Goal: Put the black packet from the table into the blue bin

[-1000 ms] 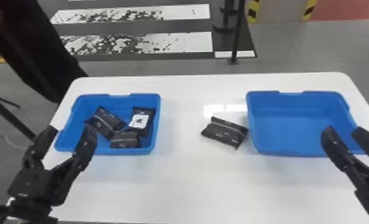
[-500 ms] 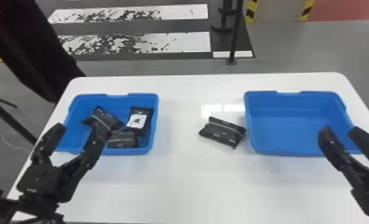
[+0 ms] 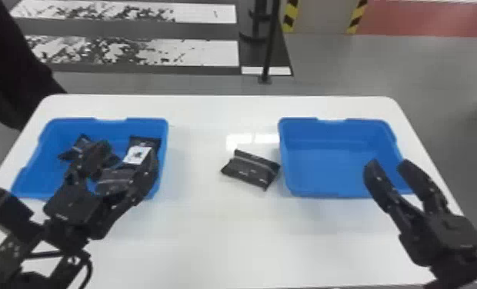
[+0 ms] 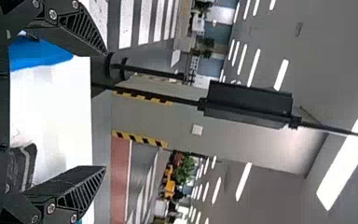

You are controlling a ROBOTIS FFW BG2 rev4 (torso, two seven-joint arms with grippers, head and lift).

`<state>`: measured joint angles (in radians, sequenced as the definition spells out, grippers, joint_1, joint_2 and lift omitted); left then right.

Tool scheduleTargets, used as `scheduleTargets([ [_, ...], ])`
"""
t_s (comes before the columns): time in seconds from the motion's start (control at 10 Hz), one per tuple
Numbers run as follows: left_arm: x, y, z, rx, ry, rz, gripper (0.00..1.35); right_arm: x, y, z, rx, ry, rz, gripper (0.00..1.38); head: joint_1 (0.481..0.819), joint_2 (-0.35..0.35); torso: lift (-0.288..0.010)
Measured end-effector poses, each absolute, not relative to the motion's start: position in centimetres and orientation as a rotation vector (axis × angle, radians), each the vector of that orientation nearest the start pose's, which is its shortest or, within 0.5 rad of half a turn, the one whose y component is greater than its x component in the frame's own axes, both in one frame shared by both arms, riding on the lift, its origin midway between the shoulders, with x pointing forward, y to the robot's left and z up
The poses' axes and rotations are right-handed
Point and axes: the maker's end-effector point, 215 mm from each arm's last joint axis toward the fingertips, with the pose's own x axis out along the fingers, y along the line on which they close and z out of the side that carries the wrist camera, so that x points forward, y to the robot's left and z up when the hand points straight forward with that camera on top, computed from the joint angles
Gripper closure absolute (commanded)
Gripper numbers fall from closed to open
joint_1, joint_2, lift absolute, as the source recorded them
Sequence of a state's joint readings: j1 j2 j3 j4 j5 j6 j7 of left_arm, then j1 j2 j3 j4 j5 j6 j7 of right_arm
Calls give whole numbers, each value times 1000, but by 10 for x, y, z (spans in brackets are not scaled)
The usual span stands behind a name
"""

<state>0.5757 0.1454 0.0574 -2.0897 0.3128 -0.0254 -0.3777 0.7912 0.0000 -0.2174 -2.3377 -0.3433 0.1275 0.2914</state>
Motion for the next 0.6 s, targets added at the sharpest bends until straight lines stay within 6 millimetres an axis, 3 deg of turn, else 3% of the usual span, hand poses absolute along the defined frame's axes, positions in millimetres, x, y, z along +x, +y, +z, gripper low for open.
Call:
scheduleTargets([
  [0.4, 457, 115, -362, 21, 89, -612, 168, 364, -260, -311, 213, 91, 147, 510, 695, -191, -110],
  [0.6, 480, 90, -383, 134, 143, -674, 168, 364, -260, -312, 213, 93, 147, 510, 695, -222, -110],
])
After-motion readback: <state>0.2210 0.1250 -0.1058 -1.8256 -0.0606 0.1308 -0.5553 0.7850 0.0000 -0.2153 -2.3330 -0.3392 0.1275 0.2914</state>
